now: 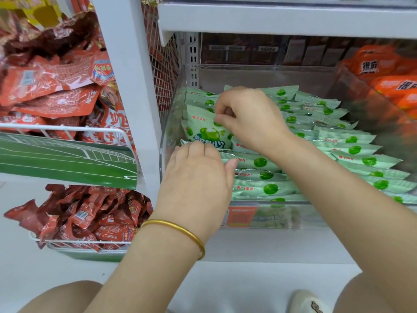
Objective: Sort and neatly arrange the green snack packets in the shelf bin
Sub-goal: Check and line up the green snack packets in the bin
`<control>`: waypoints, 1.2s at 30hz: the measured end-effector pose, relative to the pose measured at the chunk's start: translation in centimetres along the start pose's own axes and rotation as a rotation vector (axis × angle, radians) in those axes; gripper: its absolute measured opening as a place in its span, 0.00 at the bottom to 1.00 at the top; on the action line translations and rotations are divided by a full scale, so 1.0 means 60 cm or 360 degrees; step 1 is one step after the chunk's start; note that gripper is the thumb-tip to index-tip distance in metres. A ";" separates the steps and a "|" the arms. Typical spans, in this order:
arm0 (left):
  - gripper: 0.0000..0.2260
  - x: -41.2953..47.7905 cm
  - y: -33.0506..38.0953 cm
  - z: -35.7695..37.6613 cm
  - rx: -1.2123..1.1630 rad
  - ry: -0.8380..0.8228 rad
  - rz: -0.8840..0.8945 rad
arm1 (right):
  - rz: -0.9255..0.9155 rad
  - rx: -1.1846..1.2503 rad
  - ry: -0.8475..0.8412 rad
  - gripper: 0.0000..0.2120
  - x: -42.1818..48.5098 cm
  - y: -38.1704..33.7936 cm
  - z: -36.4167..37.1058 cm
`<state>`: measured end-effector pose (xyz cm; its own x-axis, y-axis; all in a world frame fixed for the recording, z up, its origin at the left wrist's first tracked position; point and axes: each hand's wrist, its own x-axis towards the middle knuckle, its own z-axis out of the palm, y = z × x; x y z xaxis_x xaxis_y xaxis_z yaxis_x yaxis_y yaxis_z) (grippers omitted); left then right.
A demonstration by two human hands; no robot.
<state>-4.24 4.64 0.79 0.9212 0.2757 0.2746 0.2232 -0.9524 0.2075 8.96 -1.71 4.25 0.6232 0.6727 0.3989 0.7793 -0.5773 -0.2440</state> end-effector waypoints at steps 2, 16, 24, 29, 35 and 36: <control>0.39 0.000 0.001 0.000 0.0013 0.0005 0.0000 | -0.0018 -0.0021 -0.0138 0.04 0.004 0.003 0.001; 0.30 0.001 -0.002 0.008 0.0036 0.0080 0.0011 | 0.0160 0.0082 0.0101 0.03 -0.005 0.028 -0.014; 0.32 0.000 0.001 0.001 -0.0040 0.0025 0.0005 | 0.0495 0.0743 0.0580 0.07 -0.040 0.038 -0.031; 0.31 -0.001 0.006 -0.007 -0.0108 0.0022 -0.0061 | 0.0675 0.1038 0.0586 0.09 -0.064 0.051 -0.038; 0.34 -0.001 0.007 -0.010 -0.0151 0.0003 -0.0082 | 0.0855 0.1322 0.0531 0.02 -0.078 0.070 -0.049; 0.35 -0.002 0.007 -0.009 -0.0156 0.0001 -0.0068 | 0.0875 0.1353 0.0519 0.01 -0.079 0.073 -0.050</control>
<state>-4.41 4.26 1.38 0.9112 0.3161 0.2642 0.2302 -0.9225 0.3099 9.20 -8.81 3.96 0.9541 0.1883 0.2330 0.2648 -0.1664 -0.9498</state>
